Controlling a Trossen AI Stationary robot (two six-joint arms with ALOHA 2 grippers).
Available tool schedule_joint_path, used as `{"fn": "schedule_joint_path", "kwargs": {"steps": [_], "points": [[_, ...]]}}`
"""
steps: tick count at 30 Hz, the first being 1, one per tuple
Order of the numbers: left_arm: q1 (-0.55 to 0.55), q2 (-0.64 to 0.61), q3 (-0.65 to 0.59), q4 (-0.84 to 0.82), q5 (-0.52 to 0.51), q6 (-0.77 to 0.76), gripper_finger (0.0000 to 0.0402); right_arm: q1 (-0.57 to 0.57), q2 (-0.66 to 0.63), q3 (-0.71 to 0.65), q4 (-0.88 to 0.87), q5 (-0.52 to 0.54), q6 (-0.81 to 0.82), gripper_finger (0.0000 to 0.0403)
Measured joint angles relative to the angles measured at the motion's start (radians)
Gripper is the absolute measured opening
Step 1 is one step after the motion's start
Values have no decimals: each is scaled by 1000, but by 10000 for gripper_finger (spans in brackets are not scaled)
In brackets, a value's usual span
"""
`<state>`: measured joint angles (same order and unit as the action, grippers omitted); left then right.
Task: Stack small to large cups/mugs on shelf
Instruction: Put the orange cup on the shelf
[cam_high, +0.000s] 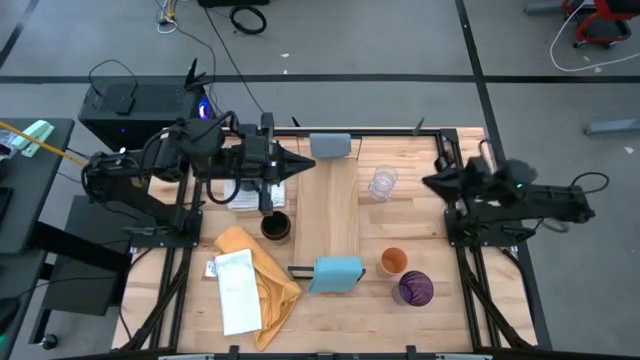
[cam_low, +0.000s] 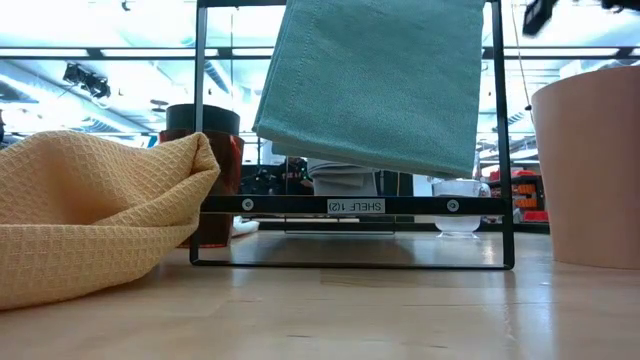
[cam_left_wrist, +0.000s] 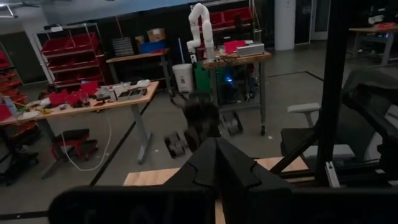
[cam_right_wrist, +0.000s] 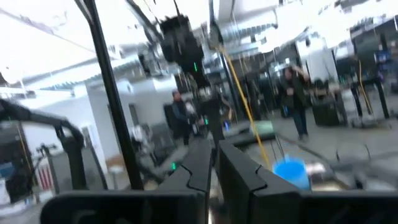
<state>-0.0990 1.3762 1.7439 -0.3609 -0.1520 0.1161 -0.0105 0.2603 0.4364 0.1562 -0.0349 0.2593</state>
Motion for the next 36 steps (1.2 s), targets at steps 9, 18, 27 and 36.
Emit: {"fn": "schedule_joint_path", "kwargs": {"steps": [9,18,27,36], "points": [[0,17,1,-10,0,17,23,0,253,340,-8,0,-108,36],[3,19,0,-2,-4,102,16,0,487,688,-190,0,-139,36],[78,67,-1,-274,-179,-31,18,0,653,937,-448,31,-212,36],[163,180,-1,-371,-319,-298,13,0,703,1115,-658,140,-345,36]]}}
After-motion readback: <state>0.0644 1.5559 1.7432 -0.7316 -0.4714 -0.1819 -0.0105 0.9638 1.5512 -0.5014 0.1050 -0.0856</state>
